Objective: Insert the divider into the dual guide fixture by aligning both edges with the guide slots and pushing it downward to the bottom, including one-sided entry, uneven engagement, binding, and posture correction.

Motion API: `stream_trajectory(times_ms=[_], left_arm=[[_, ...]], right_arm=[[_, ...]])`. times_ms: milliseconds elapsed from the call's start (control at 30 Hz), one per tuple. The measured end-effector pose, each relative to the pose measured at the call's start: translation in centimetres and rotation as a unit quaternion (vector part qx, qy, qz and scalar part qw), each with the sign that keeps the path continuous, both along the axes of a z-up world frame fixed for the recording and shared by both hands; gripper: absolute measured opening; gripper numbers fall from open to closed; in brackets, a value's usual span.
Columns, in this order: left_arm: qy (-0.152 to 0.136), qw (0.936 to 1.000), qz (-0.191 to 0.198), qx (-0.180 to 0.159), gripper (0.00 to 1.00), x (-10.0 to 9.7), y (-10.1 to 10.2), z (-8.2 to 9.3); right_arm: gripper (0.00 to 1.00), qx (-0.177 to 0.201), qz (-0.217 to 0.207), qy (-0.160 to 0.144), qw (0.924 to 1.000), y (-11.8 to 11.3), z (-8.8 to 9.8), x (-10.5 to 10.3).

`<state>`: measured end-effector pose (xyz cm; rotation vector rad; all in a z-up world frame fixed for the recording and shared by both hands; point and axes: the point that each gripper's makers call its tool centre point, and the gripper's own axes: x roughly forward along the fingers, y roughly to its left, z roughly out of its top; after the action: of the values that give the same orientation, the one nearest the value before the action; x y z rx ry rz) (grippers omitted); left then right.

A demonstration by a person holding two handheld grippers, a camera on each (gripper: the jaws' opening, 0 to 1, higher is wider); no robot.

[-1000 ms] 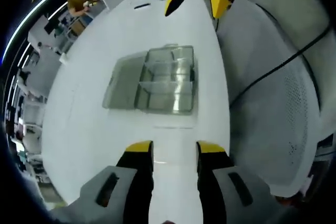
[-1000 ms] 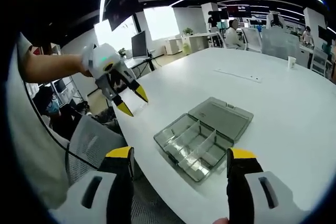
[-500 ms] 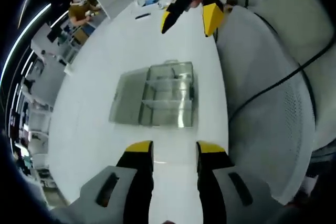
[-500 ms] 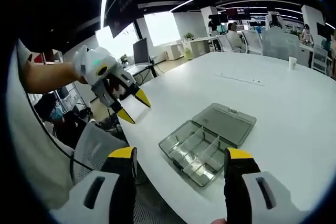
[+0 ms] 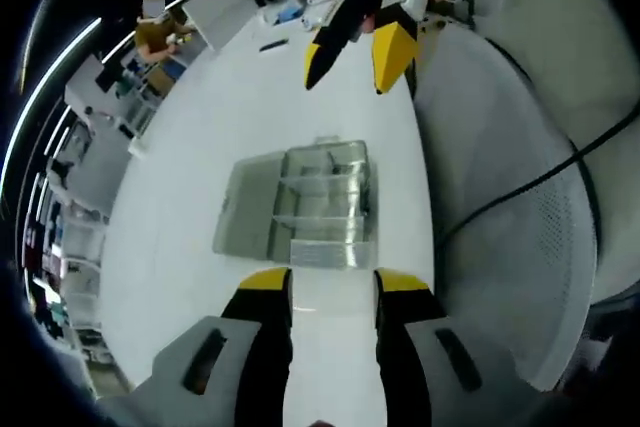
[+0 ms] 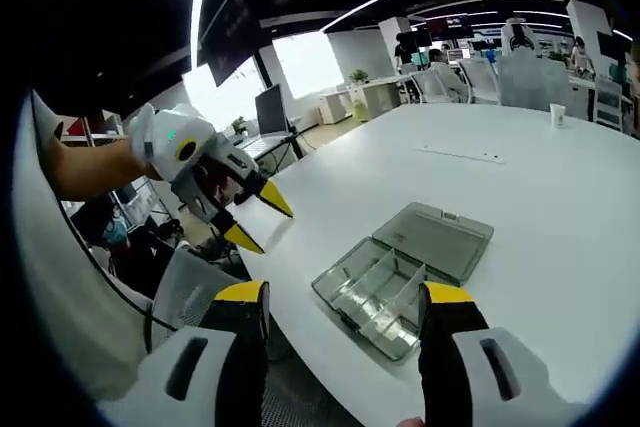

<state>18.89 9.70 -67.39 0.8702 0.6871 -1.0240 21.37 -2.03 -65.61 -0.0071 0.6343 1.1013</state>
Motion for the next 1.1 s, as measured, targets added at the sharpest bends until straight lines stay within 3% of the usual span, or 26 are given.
stream_trajectory(times_ms=[833, 1100], left_arm=[[-0.047, 0.9986, -0.005, -0.025, 0.29, 0.5, -2.7, 2.2], [-0.062, 0.9976, -0.004, -0.031, 0.29, 0.9, -3.3, 2.8]], right_arm=[[0.47, 0.041, -0.008, 0.021, 0.9989, 0.4, 1.4, 0.0], [0.45, 0.076, -0.014, 0.039, 0.9962, 1.1, 2.6, 0.0]])
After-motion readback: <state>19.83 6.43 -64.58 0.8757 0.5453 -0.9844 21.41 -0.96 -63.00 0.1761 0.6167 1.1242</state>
